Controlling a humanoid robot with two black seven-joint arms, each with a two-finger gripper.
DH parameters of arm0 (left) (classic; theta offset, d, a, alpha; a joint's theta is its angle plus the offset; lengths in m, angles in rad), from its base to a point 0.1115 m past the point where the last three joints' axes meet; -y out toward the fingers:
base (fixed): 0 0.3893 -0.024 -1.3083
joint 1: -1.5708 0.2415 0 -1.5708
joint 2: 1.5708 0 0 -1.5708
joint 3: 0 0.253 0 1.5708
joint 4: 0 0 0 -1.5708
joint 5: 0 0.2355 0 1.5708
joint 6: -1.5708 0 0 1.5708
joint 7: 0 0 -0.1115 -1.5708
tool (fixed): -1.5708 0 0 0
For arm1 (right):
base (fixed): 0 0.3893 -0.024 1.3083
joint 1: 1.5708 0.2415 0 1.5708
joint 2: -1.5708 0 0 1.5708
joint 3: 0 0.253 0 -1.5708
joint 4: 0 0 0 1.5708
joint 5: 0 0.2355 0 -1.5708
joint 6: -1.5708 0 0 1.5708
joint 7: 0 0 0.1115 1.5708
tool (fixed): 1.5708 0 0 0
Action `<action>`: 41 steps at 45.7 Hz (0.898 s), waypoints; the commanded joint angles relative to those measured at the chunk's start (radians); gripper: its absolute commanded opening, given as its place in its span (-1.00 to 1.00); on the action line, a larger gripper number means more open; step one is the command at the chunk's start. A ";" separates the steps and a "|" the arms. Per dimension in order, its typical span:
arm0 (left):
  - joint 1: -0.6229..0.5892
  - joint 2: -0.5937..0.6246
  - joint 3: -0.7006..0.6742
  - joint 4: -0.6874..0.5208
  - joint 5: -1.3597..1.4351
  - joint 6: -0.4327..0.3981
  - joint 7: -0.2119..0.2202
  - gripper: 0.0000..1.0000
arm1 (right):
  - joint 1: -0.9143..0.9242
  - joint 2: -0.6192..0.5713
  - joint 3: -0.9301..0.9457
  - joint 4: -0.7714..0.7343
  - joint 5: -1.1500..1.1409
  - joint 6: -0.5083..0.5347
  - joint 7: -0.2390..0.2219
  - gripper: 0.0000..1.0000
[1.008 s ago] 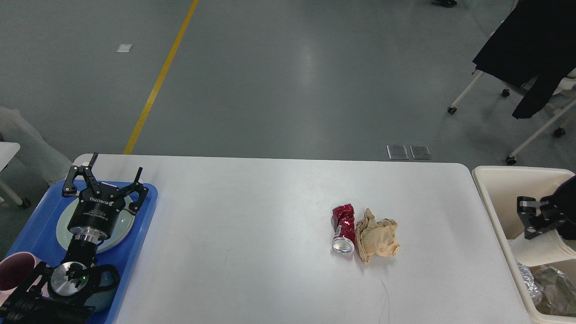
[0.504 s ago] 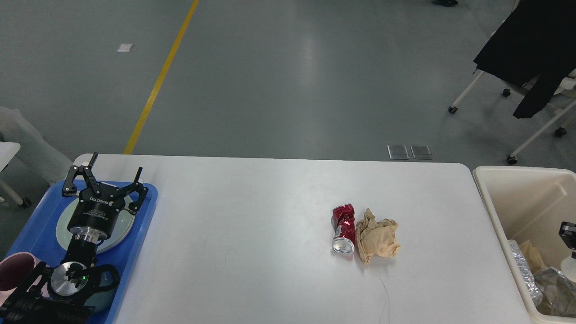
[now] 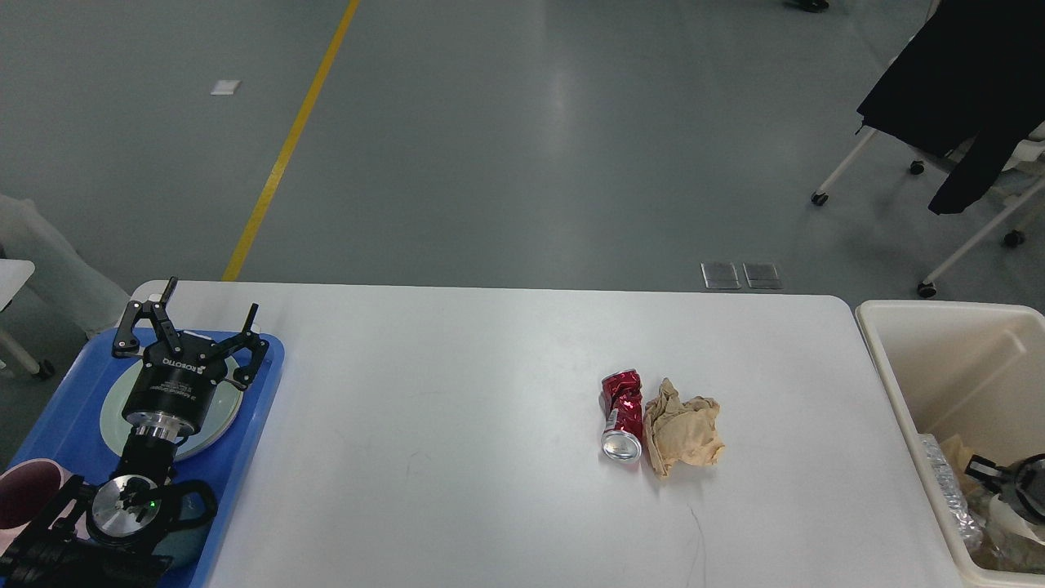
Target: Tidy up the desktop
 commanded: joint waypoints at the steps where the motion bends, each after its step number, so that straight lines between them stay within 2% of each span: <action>1: 0.000 0.000 0.000 0.000 0.000 0.000 0.000 0.93 | -0.047 0.041 0.003 -0.070 0.001 -0.034 0.000 -1.00; 17: 0.000 0.000 0.000 0.000 0.000 0.000 0.000 0.93 | -0.084 0.063 0.006 -0.074 0.005 -0.041 0.000 -1.00; 22: 0.000 0.000 0.000 0.000 0.000 0.000 0.000 0.93 | -0.084 0.064 0.008 -0.076 0.007 -0.072 0.000 -1.00; 23: 0.000 0.000 0.000 0.000 0.000 0.000 0.000 0.93 | -0.084 0.064 0.006 -0.074 0.007 -0.082 0.000 -0.88; 24: 0.000 0.000 0.000 0.000 0.000 0.000 0.000 0.93 | -0.086 0.064 0.006 -0.074 0.007 -0.099 0.000 -0.44; 26: 0.000 0.000 0.000 0.000 0.000 0.000 0.000 0.93 | -0.086 0.064 0.005 -0.074 0.007 -0.132 0.000 0.23; 28: 0.000 0.000 0.000 0.000 0.000 0.000 0.000 0.93 | -0.086 0.069 0.005 -0.074 0.007 -0.164 0.000 0.79; 29: 0.000 0.000 0.000 0.000 0.000 0.000 0.000 0.93 | -0.086 0.073 0.006 -0.074 0.007 -0.176 0.000 1.00; 41: 0.000 0.000 0.000 0.000 0.000 0.000 0.000 0.93 | -0.095 0.080 0.006 -0.071 0.007 -0.190 0.000 1.00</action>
